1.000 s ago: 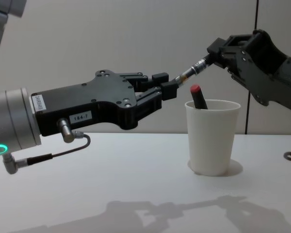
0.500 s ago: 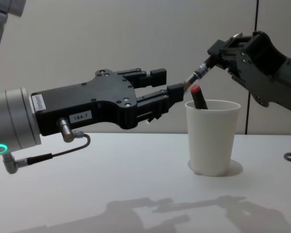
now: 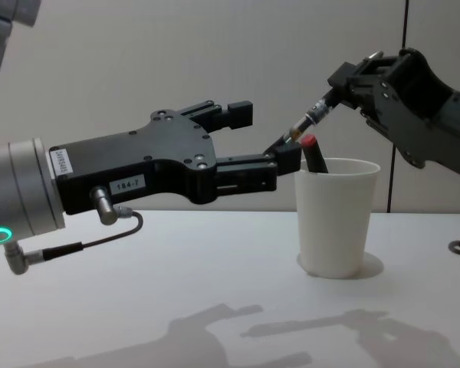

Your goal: Place the pen into the pen holder.

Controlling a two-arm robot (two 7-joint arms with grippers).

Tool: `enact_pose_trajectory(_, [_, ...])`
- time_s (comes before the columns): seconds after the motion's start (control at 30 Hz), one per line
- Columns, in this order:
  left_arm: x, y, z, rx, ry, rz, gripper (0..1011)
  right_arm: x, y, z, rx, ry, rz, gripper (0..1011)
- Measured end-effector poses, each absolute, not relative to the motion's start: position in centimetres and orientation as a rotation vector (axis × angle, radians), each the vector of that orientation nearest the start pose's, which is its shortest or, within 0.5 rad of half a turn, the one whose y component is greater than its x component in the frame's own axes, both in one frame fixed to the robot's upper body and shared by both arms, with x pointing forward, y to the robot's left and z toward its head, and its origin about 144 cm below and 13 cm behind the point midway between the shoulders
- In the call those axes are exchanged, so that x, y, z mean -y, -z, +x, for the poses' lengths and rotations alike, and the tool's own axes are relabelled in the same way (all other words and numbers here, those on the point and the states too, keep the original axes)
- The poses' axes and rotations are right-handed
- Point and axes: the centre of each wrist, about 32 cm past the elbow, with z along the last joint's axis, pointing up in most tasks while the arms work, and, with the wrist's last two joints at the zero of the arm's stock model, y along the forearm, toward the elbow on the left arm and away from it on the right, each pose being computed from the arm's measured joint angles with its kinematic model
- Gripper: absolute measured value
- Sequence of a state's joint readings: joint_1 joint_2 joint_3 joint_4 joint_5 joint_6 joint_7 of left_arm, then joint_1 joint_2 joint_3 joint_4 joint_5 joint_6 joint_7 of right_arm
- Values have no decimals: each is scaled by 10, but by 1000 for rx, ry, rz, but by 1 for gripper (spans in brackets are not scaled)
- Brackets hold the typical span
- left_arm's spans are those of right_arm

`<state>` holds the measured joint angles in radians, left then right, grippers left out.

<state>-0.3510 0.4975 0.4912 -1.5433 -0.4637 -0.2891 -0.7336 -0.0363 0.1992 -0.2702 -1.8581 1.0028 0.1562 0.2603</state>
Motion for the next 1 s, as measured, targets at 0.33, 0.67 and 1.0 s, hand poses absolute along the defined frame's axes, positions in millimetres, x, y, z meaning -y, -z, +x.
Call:
enact_pose_trajectory(0.33, [-238,-1220,520,368,-404,-105,1000,182,-1210,430,-529,820,587,144])
enact_pose_trajectory(0.67, [-238,-1220,520,368,-404,-105,1000,181,-1213,432,-417,880,577,144])
enact_pose_trajectory(1.0, [-238,-1220,520,368,-404,-105,1000,184,-1216,435,-317,925,579,144])
